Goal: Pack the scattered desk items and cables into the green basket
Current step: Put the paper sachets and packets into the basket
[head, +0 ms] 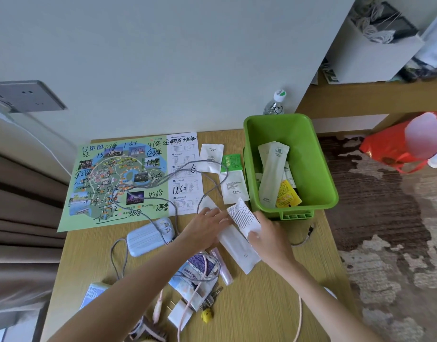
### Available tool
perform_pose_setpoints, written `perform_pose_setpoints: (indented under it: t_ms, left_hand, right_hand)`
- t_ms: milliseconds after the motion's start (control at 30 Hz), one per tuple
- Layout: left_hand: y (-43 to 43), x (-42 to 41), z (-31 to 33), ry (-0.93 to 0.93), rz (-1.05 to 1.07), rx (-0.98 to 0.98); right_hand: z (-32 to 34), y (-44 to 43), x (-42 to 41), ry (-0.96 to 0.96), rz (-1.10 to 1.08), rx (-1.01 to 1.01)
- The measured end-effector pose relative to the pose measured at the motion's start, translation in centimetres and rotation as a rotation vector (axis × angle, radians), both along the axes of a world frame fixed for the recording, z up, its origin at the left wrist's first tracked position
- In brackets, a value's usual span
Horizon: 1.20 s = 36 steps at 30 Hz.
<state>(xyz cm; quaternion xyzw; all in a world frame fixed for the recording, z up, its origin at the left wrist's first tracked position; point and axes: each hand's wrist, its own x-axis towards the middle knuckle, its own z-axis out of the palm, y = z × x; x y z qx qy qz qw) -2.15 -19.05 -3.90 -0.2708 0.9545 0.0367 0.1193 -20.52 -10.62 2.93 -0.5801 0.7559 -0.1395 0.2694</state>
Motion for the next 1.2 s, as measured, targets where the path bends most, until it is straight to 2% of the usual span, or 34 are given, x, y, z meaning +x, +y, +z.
perform_pose_setpoints:
  t_ms: [200,367,467,567,700,900,1067,1200]
  left_hand:
    - [0.3,-1.1,0.7,0.019,-0.131,0.001]
    - [1.1,-1.4,1.2,-0.023,-0.211,-0.014]
    - [2.0,-2.1,2.0,-0.116,-0.224,-0.104]
    - [2.4,-2.9,2.6,-0.124,-0.208,-0.118]
    - [2.1,-2.9,3.9,-0.017,-0.187,-0.116]
    - [2.7,-1.6,6.6,0.200,-0.052,0.061]
    - [2.9,-0.2,10.3,0.371,0.202,0.296]
    - [1.3,-0.2,13.8,0.562,0.392,0.375]
  right_hand:
    - [-0.2,2.7,-2.5,-0.105,-0.145,0.017]
    - [-0.4,4.0,-4.5,-0.315,-0.225,0.136]
    - [0.4,4.6,-5.2,-0.474,-0.209,0.181]
    - [2.0,5.3,-5.7,-0.561,-0.163,0.169]
    - [3.9,6.3,-6.8,-0.618,-0.105,0.188]
    - [7.0,6.7,-7.8,-0.651,-0.059,0.199]
    - [10.4,5.4,-8.7,-0.757,-0.048,0.084]
    - [12.6,2.5,-9.4,-0.806,-0.128,-0.069]
